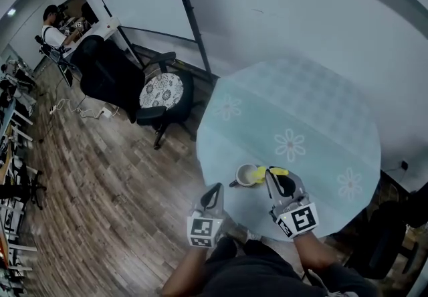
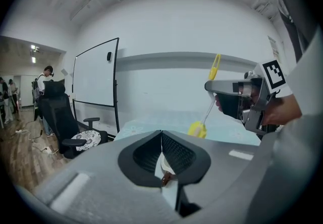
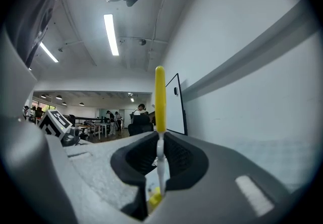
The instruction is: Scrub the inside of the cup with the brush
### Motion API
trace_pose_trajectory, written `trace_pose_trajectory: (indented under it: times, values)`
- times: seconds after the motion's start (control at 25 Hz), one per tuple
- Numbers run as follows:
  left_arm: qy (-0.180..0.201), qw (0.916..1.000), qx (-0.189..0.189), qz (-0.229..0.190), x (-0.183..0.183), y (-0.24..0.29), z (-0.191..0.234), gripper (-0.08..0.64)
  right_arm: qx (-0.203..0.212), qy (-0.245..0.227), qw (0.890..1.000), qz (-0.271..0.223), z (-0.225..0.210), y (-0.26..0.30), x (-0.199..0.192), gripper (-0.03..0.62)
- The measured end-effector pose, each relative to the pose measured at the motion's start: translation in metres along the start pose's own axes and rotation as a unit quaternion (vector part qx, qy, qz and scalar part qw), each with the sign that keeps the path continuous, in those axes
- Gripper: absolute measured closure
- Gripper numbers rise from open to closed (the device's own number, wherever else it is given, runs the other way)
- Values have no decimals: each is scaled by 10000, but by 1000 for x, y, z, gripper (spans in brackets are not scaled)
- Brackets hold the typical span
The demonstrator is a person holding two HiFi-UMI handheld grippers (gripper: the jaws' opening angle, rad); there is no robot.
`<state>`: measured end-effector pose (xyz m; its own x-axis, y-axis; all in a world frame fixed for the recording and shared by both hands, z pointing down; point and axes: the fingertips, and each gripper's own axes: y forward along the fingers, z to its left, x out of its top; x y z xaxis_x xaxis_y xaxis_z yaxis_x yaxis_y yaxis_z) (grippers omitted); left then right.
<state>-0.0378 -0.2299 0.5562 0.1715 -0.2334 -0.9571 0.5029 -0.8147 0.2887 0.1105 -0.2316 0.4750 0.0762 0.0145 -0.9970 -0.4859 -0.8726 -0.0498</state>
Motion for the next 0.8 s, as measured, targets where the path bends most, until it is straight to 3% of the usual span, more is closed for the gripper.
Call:
trace_pose_trajectory:
  times: [0.4,0.8]
  values:
    - [-103,9996,-174,187,-19,22,19,554,-25,-124,9997,229,12,40,-24,555]
    - [-316,9990,-52,327,-45,29,40,554,47,-136,9970,766,18,60,-74,555]
